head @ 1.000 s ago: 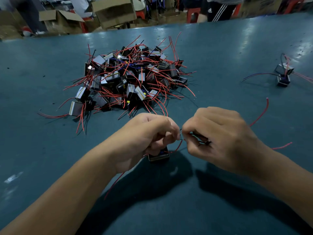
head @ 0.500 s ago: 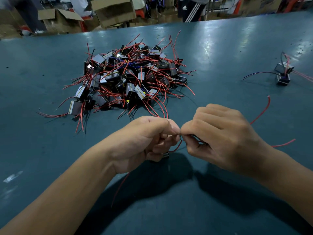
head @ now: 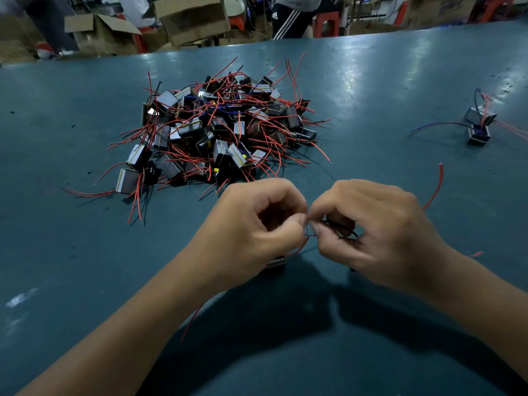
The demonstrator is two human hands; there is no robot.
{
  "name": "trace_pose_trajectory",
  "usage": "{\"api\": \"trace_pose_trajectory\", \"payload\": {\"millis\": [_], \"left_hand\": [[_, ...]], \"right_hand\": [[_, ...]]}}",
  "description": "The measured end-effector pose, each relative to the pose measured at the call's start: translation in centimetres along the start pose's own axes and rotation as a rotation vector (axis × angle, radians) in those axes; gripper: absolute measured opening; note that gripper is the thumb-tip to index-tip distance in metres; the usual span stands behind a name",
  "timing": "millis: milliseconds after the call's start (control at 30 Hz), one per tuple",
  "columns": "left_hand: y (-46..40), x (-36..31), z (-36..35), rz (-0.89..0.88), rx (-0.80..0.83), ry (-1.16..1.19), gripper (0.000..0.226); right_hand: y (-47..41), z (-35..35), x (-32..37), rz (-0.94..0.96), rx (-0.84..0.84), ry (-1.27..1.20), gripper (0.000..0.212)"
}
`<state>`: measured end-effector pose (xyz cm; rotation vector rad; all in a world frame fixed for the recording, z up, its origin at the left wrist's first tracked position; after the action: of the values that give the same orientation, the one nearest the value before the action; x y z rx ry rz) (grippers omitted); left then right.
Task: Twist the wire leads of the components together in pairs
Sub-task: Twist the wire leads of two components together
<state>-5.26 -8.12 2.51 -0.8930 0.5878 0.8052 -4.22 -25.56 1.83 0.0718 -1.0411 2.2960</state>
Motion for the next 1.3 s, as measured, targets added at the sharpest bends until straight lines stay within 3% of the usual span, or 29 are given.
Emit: {"api": "trace_pose_trajectory", "payload": {"millis": [133, 200, 267, 367, 433, 633, 900, 1033, 1133, 1300], "left_hand": [[-0.2, -0.7, -0.1, -0.495, -0.016, -0.621, 0.011], [-0.2, -0.7, -0.1, -0.531, -0.022, -0.687, 0.013], [-0.1, -0.6, 0.1, -0.376, 0.018, -0.499, 0.011], [0.0, 0.2, 0.3, 0.053, 0.052, -0.029, 0.020], [-0.2, 0.7, 0.1, 0.242, 0.052, 0.212, 0.026], [-0.1, 0.7, -0.4, 0.415, 0.152, 0.430, 0.022], [0.1, 0.3, -0.2, 0.484, 0.199, 0.532, 0.015], [0.1, 0.3, -0.4, 0.530, 0.146, 0.567, 0.023], [0.1, 0.1, -0.2, 0.404, 0.097, 0.426, 0.023], [-0.1, -0.8, 0.2, -0.129, 0.037, -0.325, 0.010]], "right_hand": [[0.2, -0.1, -0.1, -0.286, 0.049, -0.349, 0.006], [0.2, -0.2, -0.3, -0.351, 0.066, -0.433, 0.008], [0.2, -0.2, -0.2, -0.306, 0.059, -0.352, 0.007], [0.2, -0.1, 0.0, -0.124, 0.028, -0.106, 0.007], [0.0, 0.0, 0.1, 0.002, -0.019, 0.019, 0.014], [-0.1, -0.1, 0.3, 0.210, -0.115, 0.142, 0.022], [-0.2, 0.1, 0.4, 0.267, -0.126, 0.185, 0.020], [-0.2, 0.0, 0.4, 0.286, -0.119, 0.206, 0.021], [-0.1, -0.2, 0.2, 0.273, -0.102, 0.224, 0.023], [-0.2, 0.0, 0.0, 0.118, -0.070, 0.143, 0.013]]}}
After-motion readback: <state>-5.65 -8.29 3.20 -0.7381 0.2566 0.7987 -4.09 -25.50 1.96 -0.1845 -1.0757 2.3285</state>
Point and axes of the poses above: each hand's wrist, its own y-axis away from the middle knuckle, its own z-axis out of the back of the hand, x = y × z, the point moved 2 cm from there along -y, towards the middle knuckle, and after that the axes turned 5 degrees about -z, right-handed, at the moved point
